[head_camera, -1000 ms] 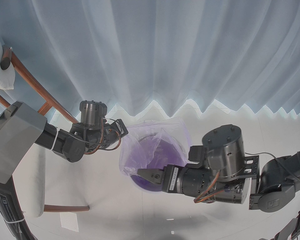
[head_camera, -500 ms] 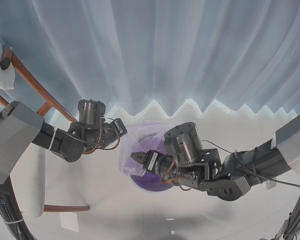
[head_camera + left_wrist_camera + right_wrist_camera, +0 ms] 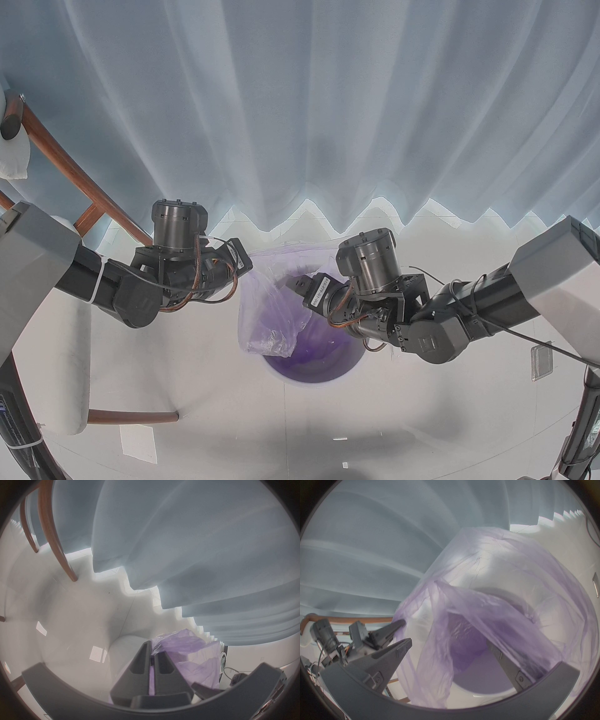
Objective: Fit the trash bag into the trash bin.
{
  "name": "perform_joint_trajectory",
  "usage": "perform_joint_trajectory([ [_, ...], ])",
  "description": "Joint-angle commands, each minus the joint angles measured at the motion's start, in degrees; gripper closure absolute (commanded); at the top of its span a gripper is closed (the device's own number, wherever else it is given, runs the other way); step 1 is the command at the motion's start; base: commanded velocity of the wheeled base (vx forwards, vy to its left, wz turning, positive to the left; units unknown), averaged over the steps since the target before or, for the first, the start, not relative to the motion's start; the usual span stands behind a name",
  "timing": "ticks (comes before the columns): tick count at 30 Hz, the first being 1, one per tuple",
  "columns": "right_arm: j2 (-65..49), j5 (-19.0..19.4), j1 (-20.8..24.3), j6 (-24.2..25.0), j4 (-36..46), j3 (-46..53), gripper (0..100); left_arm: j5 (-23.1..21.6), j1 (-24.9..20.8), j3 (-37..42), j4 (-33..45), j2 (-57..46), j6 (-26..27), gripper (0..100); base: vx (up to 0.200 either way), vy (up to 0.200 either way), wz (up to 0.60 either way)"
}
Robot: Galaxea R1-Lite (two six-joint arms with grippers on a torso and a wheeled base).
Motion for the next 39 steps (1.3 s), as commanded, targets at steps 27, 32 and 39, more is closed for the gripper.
perform_joint_trajectory([
  [27,-9.42,-1.53,1.10,-0.39,7.85,14.82,100,-0.37,0.33,11.73,-10.08,-1.52,10.57,100,0.000,0.000,0.00],
  [32,-9.33,-1.36,3.73,-0.83,7.76,19.04,100,-1.60,0.33,18.94,-20.10,-0.12,16.37,100,0.000,0.000,0.00],
  [39,-7.93,-1.36,10.32,-0.92,7.59,20.36,100,-3.97,1.74,21.57,-22.64,0.24,23.75,100,0.000,0.000,0.00],
])
